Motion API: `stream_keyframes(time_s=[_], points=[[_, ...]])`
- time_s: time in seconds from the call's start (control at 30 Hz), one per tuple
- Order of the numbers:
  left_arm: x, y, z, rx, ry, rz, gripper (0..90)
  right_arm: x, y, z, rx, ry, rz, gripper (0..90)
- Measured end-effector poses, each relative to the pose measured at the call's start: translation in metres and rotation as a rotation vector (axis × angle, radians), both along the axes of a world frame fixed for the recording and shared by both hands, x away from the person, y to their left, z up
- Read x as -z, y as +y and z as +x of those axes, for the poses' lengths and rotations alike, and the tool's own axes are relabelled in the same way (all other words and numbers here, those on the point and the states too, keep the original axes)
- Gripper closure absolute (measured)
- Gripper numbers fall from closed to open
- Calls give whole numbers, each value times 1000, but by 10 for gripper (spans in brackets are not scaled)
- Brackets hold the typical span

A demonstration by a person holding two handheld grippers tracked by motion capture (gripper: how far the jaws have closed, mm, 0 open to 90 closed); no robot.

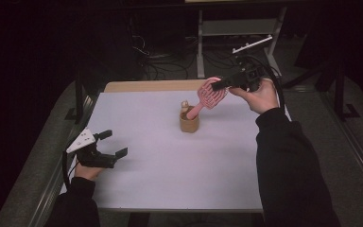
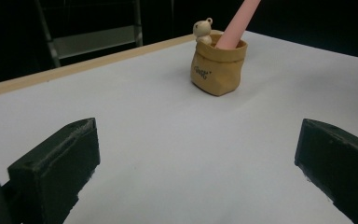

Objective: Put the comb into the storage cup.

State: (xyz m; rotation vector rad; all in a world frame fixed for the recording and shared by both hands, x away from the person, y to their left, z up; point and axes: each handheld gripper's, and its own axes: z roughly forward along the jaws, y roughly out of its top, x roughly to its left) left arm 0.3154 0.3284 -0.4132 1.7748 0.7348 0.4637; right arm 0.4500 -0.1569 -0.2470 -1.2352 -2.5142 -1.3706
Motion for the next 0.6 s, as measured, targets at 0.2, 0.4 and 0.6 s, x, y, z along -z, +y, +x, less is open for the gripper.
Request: stream_keyframes(time_s=[0.2, 0.4, 0.6], points=[[7, 4, -5, -12, 17, 10, 0, 6, 6, 4, -5, 11, -3, 635], [10, 10, -9, -33, 13, 3, 0, 12, 13, 7, -5, 16, -15, 634], [13, 14, -11, -60, 20, -10, 0, 18, 20, 11, -6, 28, -34, 634]])
